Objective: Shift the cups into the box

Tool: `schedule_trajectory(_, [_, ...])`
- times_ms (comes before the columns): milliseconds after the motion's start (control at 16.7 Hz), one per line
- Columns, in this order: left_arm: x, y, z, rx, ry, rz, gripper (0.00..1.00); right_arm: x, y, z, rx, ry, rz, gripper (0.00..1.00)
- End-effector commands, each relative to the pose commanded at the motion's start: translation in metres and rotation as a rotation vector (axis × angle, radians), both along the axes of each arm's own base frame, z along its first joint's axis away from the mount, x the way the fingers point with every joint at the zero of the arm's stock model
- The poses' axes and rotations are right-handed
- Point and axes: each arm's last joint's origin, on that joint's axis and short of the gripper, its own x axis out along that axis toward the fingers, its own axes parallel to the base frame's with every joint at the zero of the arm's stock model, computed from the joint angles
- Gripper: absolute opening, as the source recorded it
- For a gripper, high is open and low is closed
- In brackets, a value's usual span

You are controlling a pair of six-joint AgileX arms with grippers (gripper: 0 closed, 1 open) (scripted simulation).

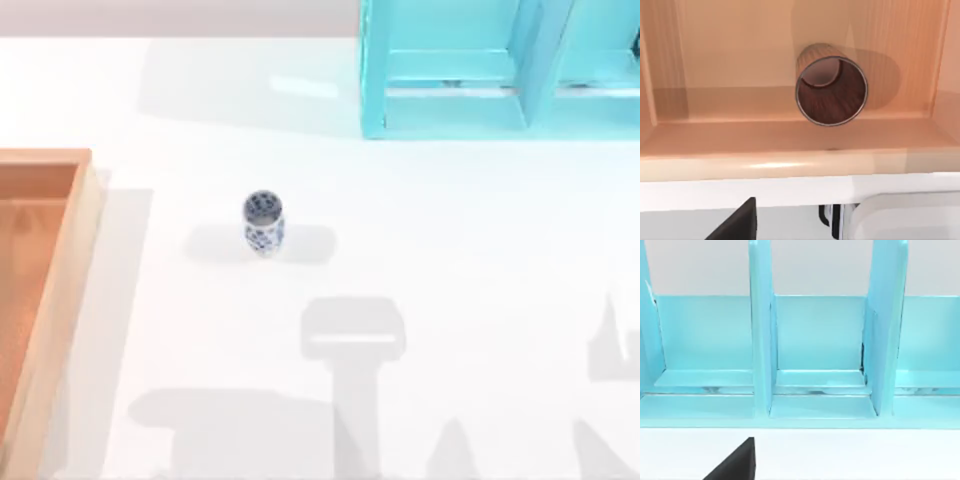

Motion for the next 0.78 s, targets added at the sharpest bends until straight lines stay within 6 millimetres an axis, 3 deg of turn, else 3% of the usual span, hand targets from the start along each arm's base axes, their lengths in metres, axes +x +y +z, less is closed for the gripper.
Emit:
schedule_trajectory(180, [0.019,-0.006,0.002,0.000,0.012,0.003,1.00,0.000,0.000,0.000,0.000,0.000,0.000,1.00])
schedule_trajectory(420, [0.083,-0.036,0.002,0.010,0.044,0.013,1.00,0.000,0.000,0.000,0.000,0.000,0.000,1.00])
schedule_trajectory(600, [0.141,-0.086,-0.008,0.029,0.048,0.014,1.00,0.000,0.000,0.000,0.000,0.000,0.000,1.00])
schedule_trajectory(780, [0.182,-0.158,-0.030,0.049,0.049,0.009,1.00,0.000,0.000,0.000,0.000,0.000,0.000,1.00])
